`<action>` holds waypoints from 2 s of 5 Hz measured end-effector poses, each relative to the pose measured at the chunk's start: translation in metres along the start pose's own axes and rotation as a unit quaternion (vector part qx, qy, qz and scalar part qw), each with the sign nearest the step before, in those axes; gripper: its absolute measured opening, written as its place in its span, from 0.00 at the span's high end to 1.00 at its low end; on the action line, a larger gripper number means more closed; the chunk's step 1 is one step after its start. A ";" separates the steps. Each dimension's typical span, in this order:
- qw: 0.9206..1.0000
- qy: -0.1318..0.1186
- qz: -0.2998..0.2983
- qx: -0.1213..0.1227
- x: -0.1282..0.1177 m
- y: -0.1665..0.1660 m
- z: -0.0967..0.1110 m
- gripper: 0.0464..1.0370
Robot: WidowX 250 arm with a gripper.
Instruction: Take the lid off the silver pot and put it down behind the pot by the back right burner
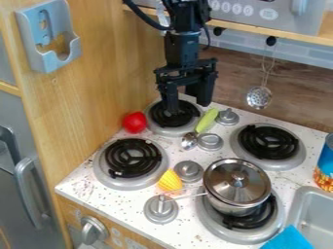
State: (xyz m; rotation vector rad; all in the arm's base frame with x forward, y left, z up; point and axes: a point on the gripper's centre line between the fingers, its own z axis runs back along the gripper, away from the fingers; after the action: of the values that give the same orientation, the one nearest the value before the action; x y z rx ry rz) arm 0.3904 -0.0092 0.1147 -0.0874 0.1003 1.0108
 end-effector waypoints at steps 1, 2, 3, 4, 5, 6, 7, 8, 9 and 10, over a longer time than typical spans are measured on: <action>1.000 0.014 0.000 0.022 -0.001 0.002 -0.018 0.03; 0.999 -0.011 -0.028 0.040 -0.013 -0.004 -0.019 0.03; 0.994 -0.050 -0.082 0.044 -0.032 -0.014 -0.009 0.03; 0.986 -0.076 -0.138 0.054 -0.060 -0.019 -0.010 0.03; 0.975 -0.082 -0.197 0.059 -0.084 -0.022 -0.018 0.03; 0.960 -0.103 -0.261 0.008 -0.108 -0.019 -0.014 0.03; 0.951 -0.105 -0.289 -0.019 -0.112 -0.020 -0.024 0.03; 0.945 -0.110 -0.308 -0.033 -0.111 -0.029 -0.033 0.03; 0.942 -0.098 -0.321 -0.013 -0.107 -0.031 -0.059 0.03; 0.940 -0.102 -0.325 -0.019 -0.103 -0.040 -0.069 0.03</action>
State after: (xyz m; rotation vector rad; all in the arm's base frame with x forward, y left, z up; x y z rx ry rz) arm 0.3670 -0.1255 0.0598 -0.0452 -0.1342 0.3548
